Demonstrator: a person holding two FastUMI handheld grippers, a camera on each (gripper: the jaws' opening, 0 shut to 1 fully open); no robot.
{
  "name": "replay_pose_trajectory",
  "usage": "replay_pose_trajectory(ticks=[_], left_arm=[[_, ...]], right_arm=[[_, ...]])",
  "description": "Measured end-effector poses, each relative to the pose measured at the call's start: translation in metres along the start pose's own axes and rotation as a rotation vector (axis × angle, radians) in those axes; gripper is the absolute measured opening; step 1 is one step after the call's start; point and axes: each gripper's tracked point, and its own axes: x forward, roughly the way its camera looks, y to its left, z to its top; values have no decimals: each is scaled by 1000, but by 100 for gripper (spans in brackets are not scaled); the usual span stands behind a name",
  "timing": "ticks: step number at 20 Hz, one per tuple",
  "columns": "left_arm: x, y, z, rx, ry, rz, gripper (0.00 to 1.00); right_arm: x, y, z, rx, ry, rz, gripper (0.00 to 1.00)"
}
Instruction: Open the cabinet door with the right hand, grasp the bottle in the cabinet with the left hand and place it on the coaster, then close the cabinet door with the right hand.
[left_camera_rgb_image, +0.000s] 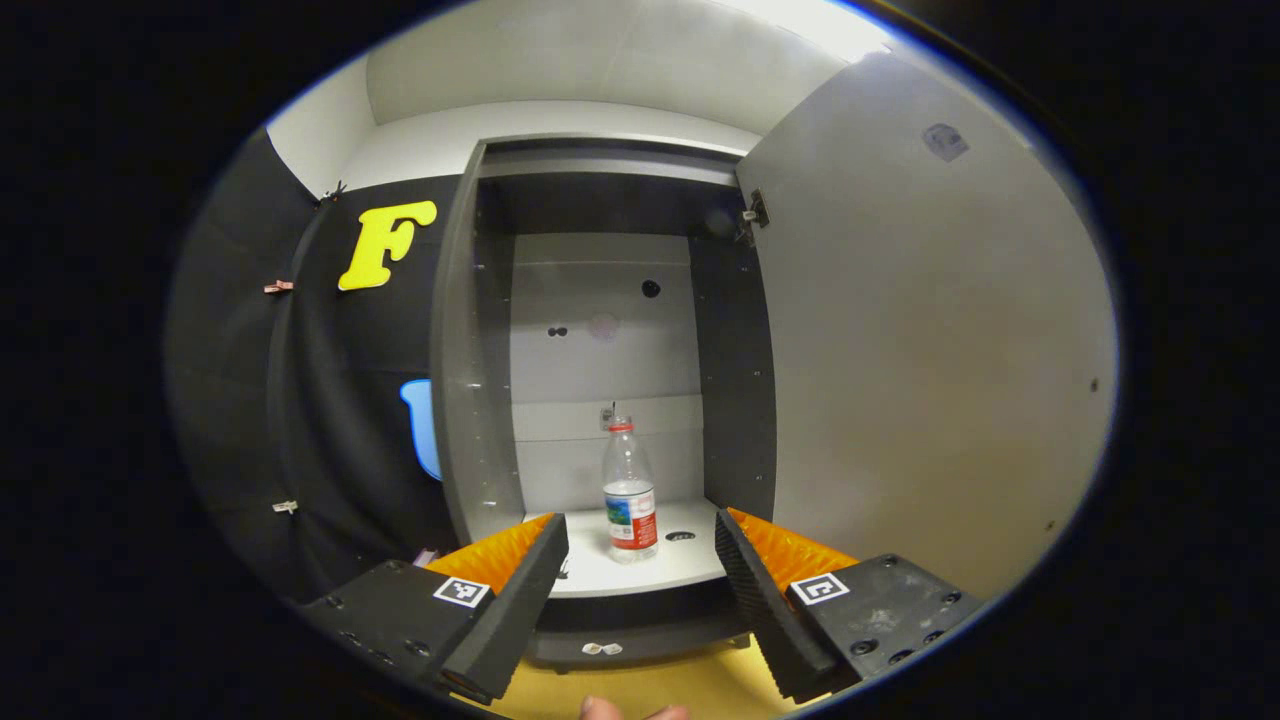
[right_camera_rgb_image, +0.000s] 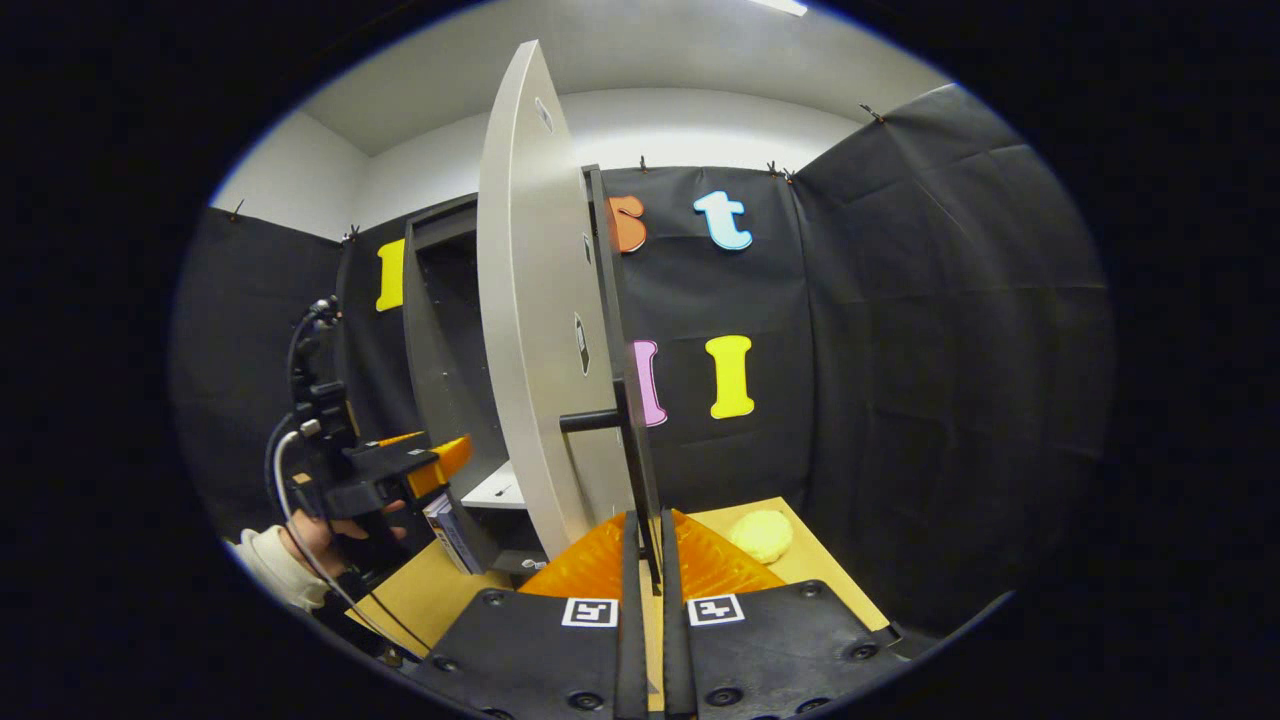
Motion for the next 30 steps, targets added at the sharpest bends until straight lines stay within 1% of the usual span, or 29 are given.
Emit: replay_pose_trajectory(ticks=[1,2,6,8,9,11,15,19,20,21,24,26,27,29,30], left_arm=[[14,-1,-2,-7,-4,3,94],[28,-2,-5,-15,-8,6,93],[82,-8,-20,-52,-22,-9,94],[106,-6,-30,-58,-11,-1,93],[118,-6,-35,-57,0,5,94],[136,-3,-44,-41,20,30,94],[173,5,-68,-32,47,74,94],[197,21,-81,-29,63,138,94],[203,24,-83,-26,63,149,94],[209,23,-84,-22,65,145,94],[223,27,-87,-7,61,153,94],[229,26,-92,-22,63,132,94],[233,27,-94,-28,61,138,88],[225,28,-89,-30,58,144,77],[223,29,-87,-30,56,146,77]], right_arm=[[-1,-3,4,15,-13,-13,12],[0,-7,6,26,-30,-34,17],[4,-38,20,1,-145,-156,100],[7,-55,31,-30,-209,-218,97],[8,-64,30,-45,-208,-248,97],[5,-74,21,-62,-159,-278,97],[0,-88,21,-82,-173,-293,98],[4,-103,11,-98,-133,-294,98],[5,-105,8,-94,-120,-289,100],[8,-109,6,-94,-113,-286,98],[12,-115,4,-102,-110,-293,97],[13,-117,-2,-97,-91,-286,98],[14,-119,-4,-96,-83,-283,98],[16,-116,-6,-98,-76,-267,98],[15,-113,-6,-100,-79,-261,98]])
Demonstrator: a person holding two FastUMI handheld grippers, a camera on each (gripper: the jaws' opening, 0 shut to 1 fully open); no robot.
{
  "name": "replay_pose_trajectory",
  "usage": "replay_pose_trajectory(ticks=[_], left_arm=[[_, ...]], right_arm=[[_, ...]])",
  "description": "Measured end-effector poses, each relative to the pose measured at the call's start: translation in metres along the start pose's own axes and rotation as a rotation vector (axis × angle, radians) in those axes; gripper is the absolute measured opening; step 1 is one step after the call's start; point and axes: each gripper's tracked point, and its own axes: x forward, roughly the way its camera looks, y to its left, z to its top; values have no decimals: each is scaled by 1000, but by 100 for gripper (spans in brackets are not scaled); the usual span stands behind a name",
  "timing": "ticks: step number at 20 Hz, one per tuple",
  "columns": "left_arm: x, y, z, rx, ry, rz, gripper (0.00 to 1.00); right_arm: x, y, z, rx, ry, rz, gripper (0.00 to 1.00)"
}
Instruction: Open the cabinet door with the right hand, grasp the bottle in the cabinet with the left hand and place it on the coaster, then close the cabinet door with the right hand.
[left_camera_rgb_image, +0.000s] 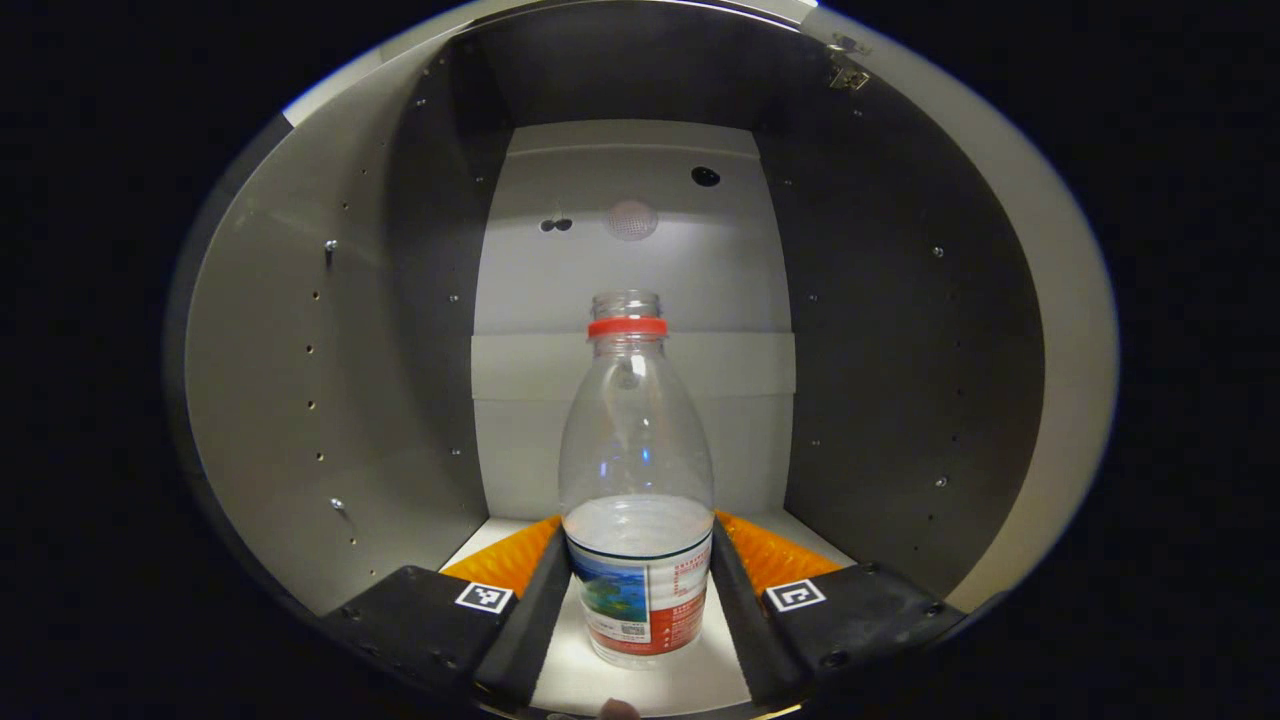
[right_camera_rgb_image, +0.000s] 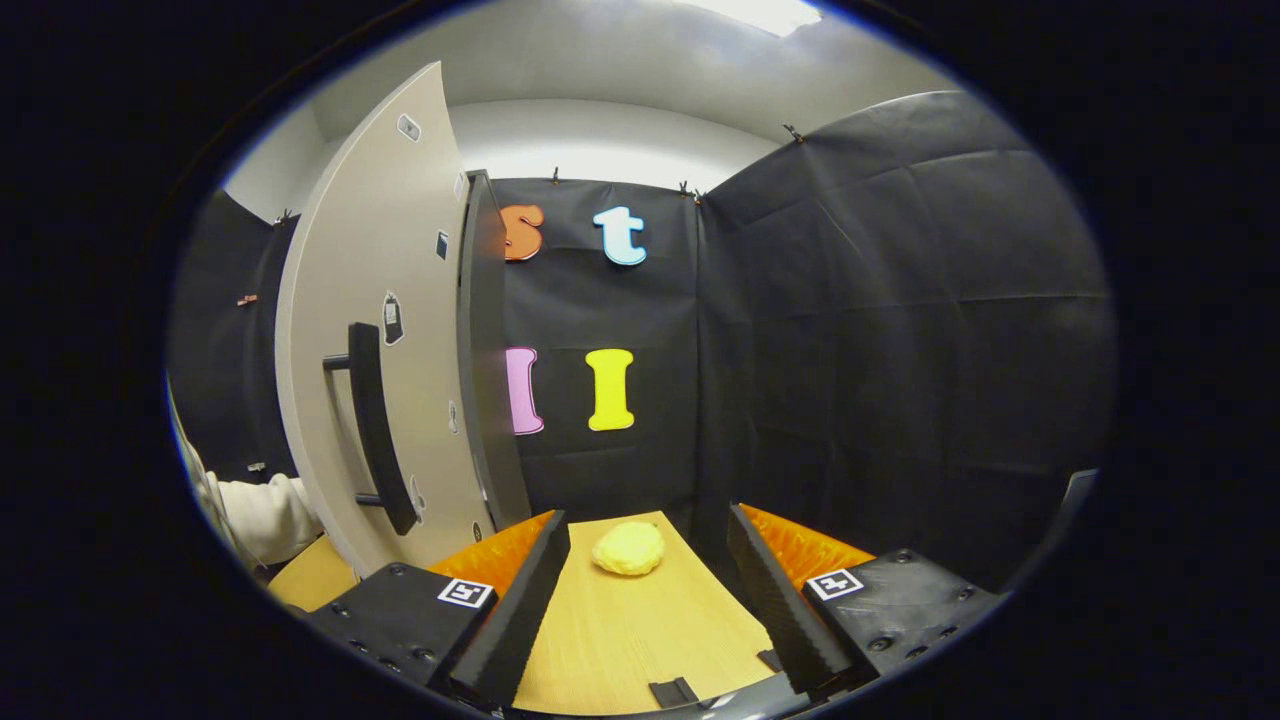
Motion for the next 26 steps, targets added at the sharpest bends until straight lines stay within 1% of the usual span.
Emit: replay_pose_trajectory(ticks=[4,6,10,13,15,19,23,26], left_arm=[[-28,9,9,-22,-11,-18,77],[-48,18,15,-29,-16,-21,77],[-96,39,27,-34,-53,-31,77],[-132,57,29,-8,-72,-30,77],[-159,68,27,-12,-82,-33,77],[-202,95,15,-36,-106,-41,77],[-240,118,-14,-48,-103,-58,76],[-267,130,-44,-47,-87,-66,77]], right_arm=[[0,7,6,5,-17,12,98],[1,16,7,16,-18,28,98],[-2,33,5,21,-10,69,98],[-3,43,8,16,-17,81,98],[-1,49,11,27,-23,90,98],[4,56,18,48,-32,96,98],[6,57,24,48,-49,82,98],[7,60,27,36,-60,74,98]])
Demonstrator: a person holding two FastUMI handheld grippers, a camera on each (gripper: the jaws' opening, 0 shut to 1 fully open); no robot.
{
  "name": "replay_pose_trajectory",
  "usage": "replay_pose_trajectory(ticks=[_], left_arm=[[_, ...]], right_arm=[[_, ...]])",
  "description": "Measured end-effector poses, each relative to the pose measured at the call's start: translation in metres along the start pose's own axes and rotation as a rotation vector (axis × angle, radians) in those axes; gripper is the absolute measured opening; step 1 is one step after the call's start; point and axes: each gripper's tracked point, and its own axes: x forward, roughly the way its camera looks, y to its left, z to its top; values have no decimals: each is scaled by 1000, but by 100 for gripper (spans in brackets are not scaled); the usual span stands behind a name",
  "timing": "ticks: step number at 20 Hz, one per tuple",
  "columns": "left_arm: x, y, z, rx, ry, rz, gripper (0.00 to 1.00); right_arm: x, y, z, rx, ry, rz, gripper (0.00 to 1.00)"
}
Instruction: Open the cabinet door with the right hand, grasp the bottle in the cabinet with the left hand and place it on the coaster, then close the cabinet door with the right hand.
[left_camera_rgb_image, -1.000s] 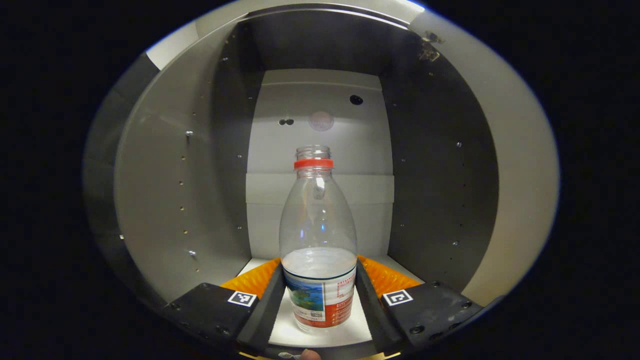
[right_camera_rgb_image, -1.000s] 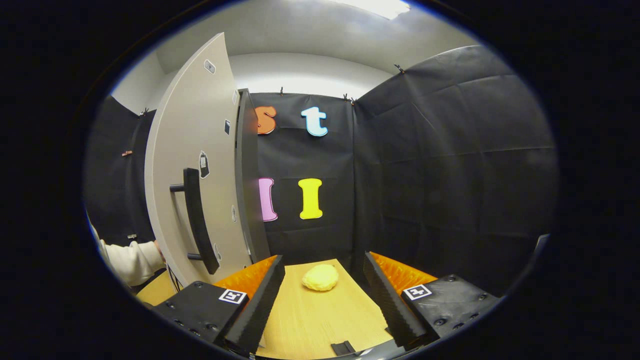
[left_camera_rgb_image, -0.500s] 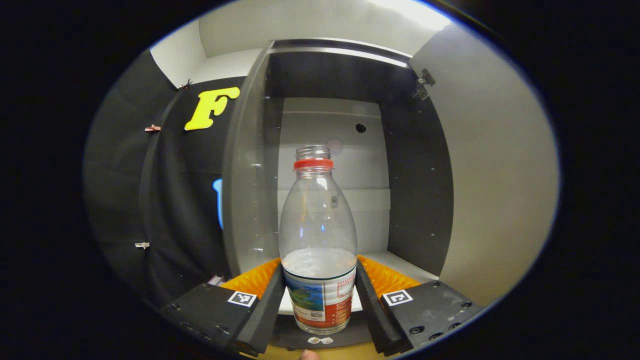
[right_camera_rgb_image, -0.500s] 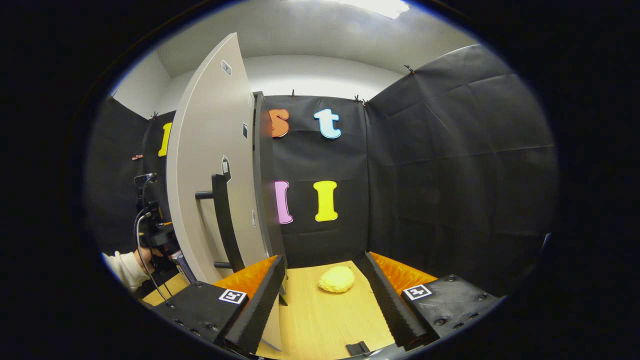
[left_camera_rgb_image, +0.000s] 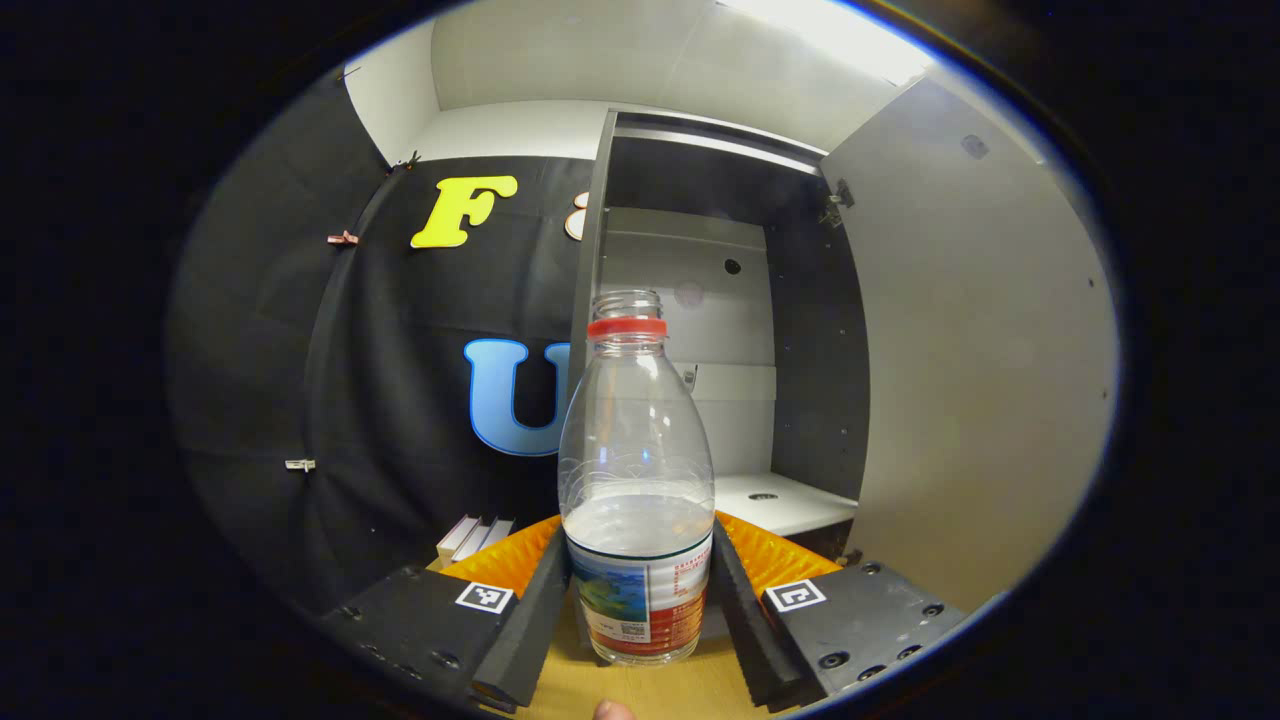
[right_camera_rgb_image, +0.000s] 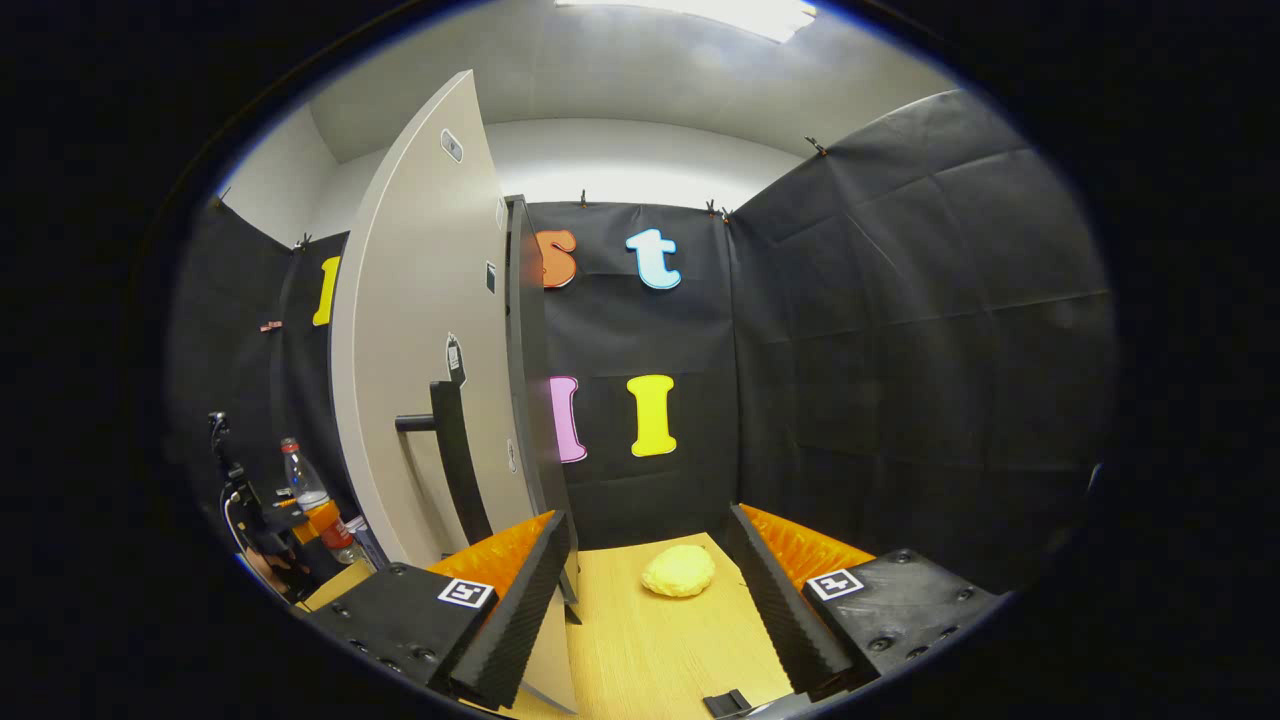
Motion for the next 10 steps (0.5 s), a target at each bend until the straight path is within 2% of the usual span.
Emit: replay_pose_trajectory(ticks=[10], left_arm=[[-75,10,-90,8,16,-56,77]], right_arm=[[4,10,7,-18,-6,-19,97]])
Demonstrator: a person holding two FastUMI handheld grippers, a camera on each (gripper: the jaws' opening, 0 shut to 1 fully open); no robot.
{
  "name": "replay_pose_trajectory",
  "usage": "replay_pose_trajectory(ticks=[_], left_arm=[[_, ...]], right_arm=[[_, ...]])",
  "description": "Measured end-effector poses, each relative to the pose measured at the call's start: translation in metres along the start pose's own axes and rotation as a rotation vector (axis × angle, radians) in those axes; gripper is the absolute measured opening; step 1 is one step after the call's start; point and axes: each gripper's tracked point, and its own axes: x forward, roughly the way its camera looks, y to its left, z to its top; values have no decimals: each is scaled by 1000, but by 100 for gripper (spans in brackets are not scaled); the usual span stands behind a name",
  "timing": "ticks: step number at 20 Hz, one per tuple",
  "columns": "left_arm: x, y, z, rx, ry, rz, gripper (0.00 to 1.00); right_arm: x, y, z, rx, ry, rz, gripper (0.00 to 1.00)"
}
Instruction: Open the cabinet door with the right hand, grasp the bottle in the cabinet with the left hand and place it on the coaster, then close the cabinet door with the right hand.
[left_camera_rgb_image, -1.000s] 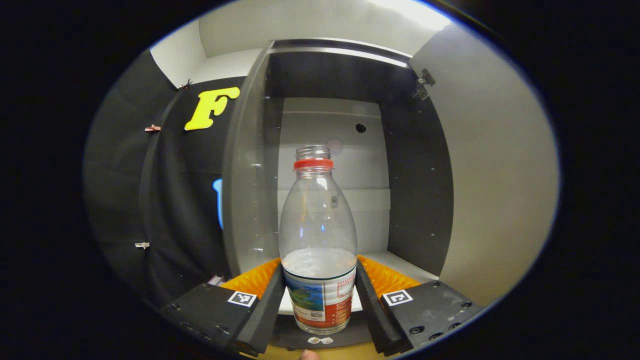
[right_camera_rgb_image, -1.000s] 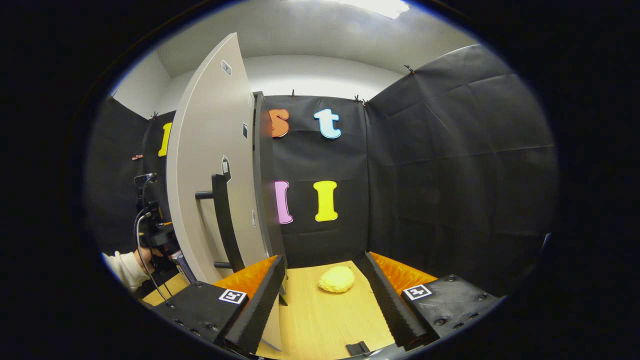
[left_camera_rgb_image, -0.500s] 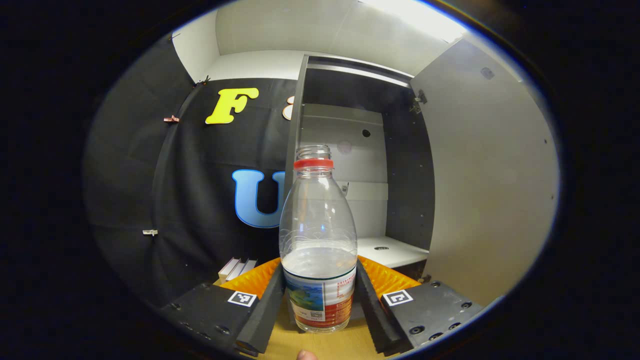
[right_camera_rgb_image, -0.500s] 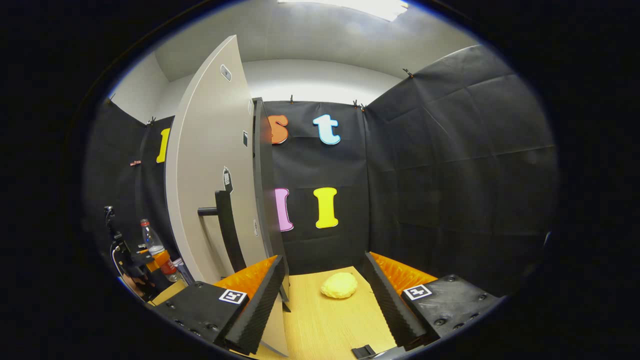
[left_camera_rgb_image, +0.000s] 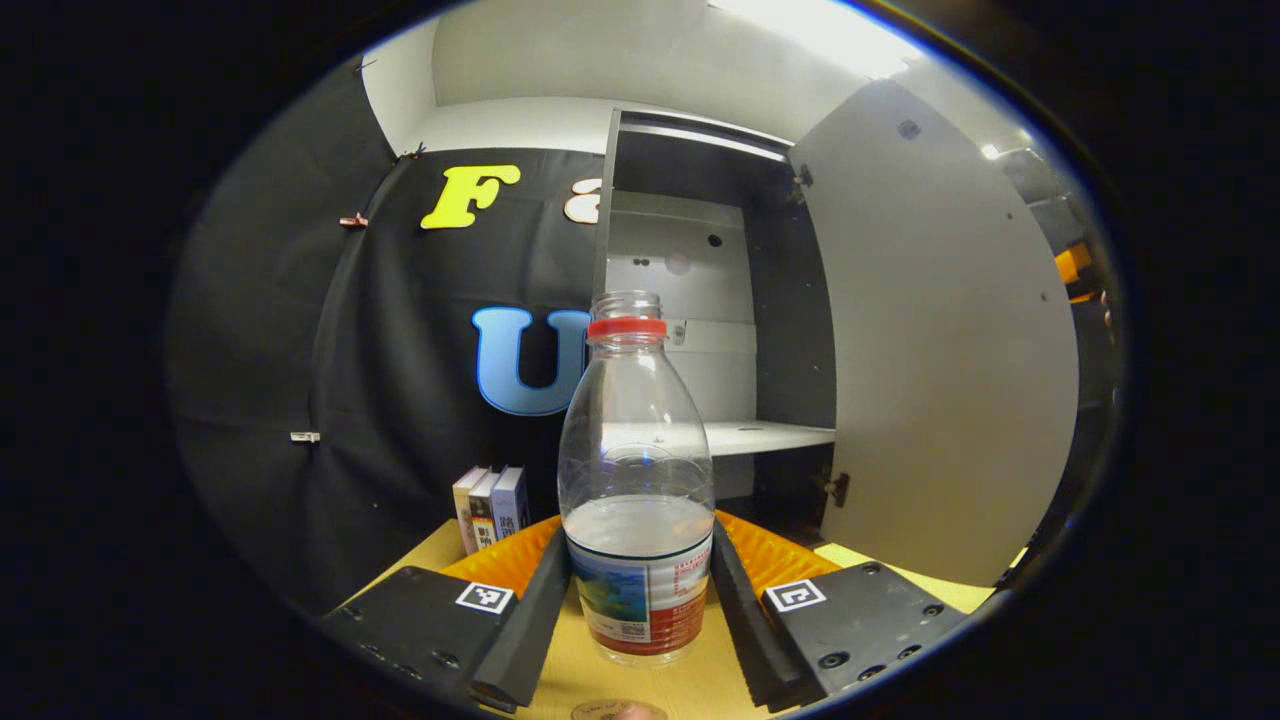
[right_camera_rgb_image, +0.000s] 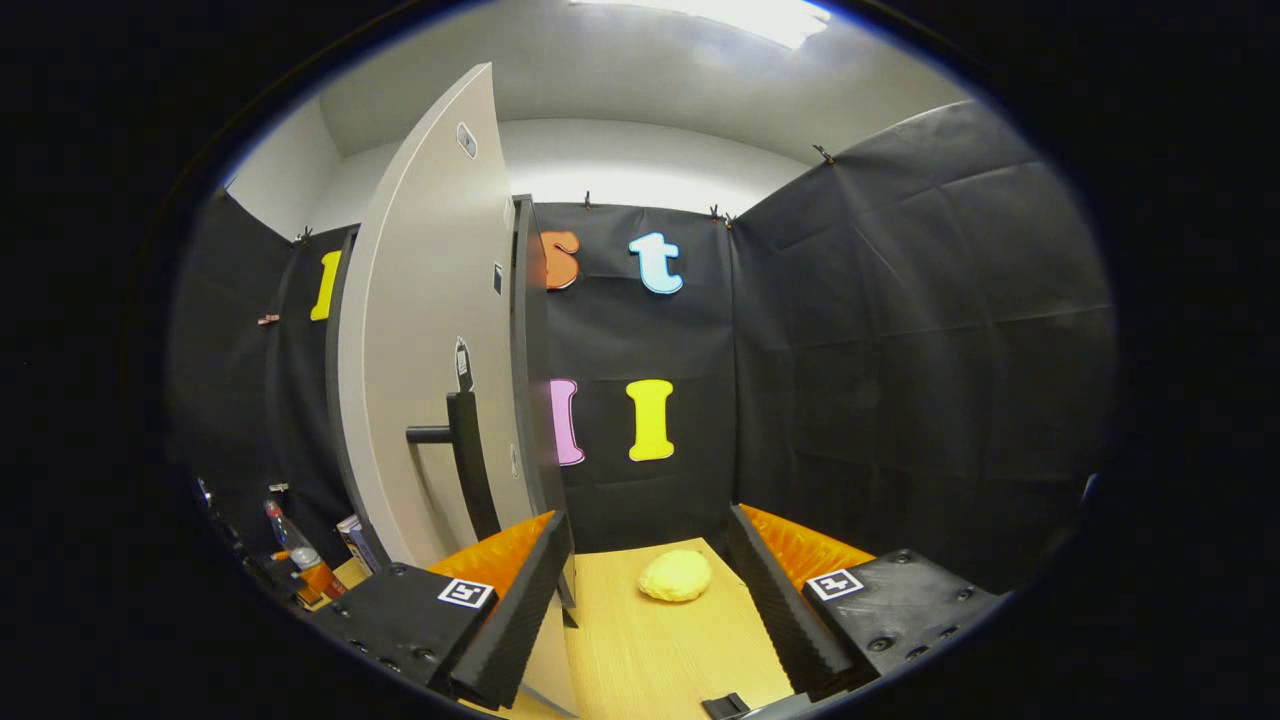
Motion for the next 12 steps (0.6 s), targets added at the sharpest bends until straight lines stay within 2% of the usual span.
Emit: replay_pose_trajectory(ticks=[7,12], left_arm=[[-17,-3,-78,31,33,-61,77],[-25,5,-131,51,61,-49,77]], right_arm=[[4,-3,3,7,5,-40,97],[13,-10,4,47,6,-68,98]])
